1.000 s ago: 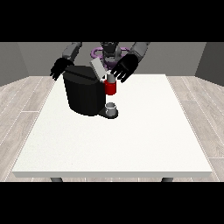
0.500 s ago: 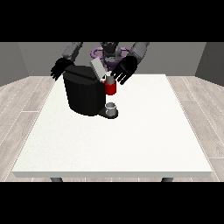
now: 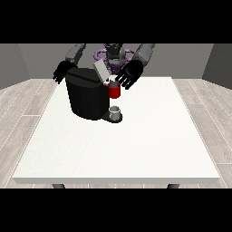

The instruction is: Insert the coffee pod into the coffee machine and close the lid

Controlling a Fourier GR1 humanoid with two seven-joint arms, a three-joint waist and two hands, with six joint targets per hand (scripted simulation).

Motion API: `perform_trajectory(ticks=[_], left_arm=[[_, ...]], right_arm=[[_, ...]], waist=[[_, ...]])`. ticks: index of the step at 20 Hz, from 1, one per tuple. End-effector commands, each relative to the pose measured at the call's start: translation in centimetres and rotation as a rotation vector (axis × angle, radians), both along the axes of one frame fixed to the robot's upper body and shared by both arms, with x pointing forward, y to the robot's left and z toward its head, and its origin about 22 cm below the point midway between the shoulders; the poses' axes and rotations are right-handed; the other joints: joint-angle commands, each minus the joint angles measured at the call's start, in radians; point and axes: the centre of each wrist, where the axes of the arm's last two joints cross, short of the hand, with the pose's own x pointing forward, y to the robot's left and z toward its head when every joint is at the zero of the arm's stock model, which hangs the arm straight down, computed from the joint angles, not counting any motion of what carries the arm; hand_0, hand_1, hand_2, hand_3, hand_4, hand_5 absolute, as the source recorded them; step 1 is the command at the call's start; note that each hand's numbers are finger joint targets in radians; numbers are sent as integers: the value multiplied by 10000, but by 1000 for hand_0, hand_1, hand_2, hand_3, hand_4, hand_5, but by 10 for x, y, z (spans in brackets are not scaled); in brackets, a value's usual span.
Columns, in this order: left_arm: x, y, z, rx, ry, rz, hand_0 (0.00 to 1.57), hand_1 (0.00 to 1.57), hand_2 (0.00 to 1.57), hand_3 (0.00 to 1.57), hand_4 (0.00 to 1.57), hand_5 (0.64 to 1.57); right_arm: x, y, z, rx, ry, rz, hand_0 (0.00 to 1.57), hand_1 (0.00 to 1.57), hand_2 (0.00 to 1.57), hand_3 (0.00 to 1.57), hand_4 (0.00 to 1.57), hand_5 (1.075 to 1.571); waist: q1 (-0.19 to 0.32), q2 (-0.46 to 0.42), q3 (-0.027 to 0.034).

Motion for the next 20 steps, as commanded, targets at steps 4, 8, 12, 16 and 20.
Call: perform_trajectory(ticks=[4, 8, 12, 16, 20], left_arm=[[0, 5, 2, 261, 6, -51, 1152, 1152, 1178, 1020, 450, 1571], [0, -6, -8, 713, 141, -72, 1085, 1085, 1132, 956, 403, 1571], [-1, -17, -17, 907, 61, -221, 1058, 1058, 1125, 961, 367, 1571], [0, 5, 15, 656, -343, 144, 1066, 1066, 1115, 928, 371, 1571], [-3, -1, -1, 1907, -323, -873, 0, 0, 378, 112, 0, 1571]], right_arm=[[-2, -4, 0, -144, 184, -152, 0, 0, 0, 0, 418, 1571], [8, -19, 13, 43, 207, -317, 0, 0, 0, 0, 380, 1571], [-1, -16, -12, -77, 10, -315, 0, 0, 0, 0, 438, 1571], [0, 4, 1, 31, -330, 8, 0, 0, 0, 0, 477, 1571], [11, -24, 4, 170, -427, -512, 0, 0, 0, 0, 459, 1571]], waist=[[16, -33, -8], [176, -216, -8], [334, -74, -6], [-24, 126, -9], [486, 271, -5]])
